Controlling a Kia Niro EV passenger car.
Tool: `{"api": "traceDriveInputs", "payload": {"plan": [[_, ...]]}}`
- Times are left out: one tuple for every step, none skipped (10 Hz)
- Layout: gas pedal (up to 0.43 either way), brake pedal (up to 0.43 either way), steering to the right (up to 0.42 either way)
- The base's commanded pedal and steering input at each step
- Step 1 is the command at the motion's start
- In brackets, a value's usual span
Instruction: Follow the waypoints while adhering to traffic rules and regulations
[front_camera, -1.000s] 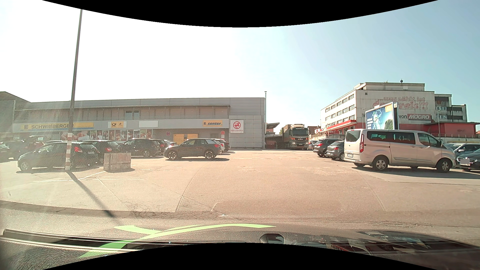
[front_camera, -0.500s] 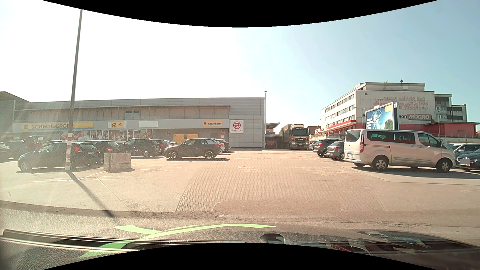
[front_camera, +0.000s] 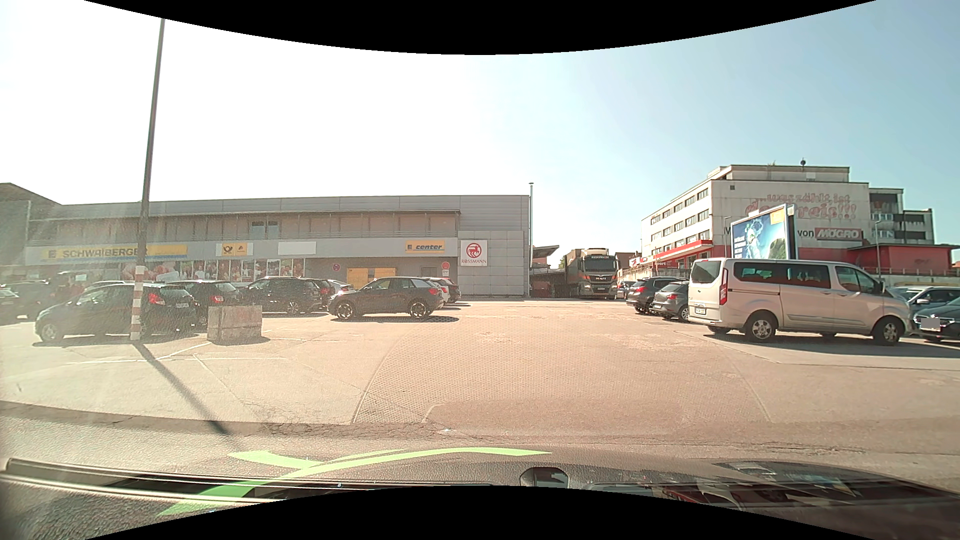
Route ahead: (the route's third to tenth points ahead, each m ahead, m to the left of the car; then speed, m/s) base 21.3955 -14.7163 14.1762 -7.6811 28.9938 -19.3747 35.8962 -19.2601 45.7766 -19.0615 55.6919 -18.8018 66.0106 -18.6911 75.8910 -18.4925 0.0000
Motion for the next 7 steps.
{"api": "traceDriveInputs", "payload": {"plan": [[0.000,0.421,-0.056],[0.000,0.421,-0.055],[0.000,0.421,-0.055],[0.000,0.421,-0.055],[0.000,0.421,-0.055],[0.000,0.421,-0.056],[0.000,0.421,-0.055]]}}
